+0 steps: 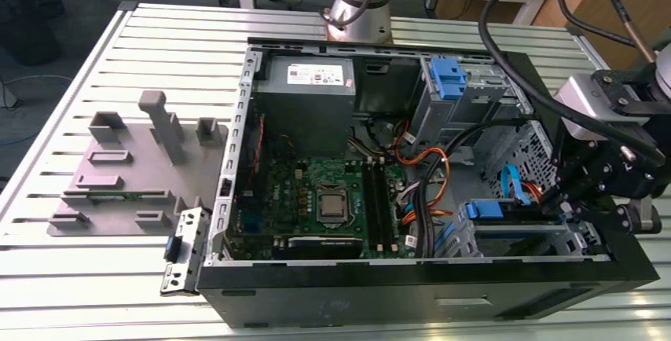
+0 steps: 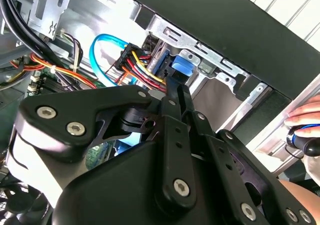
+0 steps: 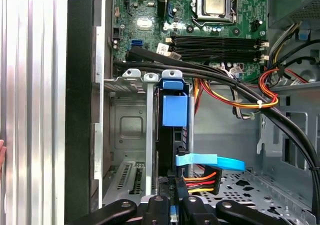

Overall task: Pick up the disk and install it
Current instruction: 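Insert the second disk wire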

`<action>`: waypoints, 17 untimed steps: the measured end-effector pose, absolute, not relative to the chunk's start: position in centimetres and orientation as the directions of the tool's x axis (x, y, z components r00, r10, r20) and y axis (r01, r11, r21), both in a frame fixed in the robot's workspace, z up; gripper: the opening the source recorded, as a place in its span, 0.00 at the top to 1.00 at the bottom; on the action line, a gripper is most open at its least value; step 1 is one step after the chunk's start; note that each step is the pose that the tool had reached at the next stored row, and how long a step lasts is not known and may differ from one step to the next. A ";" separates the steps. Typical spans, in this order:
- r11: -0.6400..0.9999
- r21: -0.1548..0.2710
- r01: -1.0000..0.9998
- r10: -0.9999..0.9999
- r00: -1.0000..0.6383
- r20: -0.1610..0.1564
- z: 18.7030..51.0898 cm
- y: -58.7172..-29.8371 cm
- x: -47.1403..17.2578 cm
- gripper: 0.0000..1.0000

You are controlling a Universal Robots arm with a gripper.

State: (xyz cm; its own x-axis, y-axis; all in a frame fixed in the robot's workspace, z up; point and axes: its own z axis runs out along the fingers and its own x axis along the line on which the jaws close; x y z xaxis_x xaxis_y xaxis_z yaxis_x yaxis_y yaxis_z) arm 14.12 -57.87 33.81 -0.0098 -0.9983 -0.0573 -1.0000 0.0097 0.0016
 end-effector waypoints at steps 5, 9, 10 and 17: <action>0.027 0.002 -1.000 -0.998 -0.027 -0.057 33.7 -57.6 14.0 0.84; 0.034 0.002 -0.999 -0.998 -0.034 -0.057 33.7 -57.3 13.9 0.84; 0.034 0.002 -0.999 -0.998 -0.034 -0.057 33.7 -57.2 13.9 0.84; 0.037 0.002 -0.999 -0.998 -0.037 -0.057 33.6 -56.5 13.9 0.84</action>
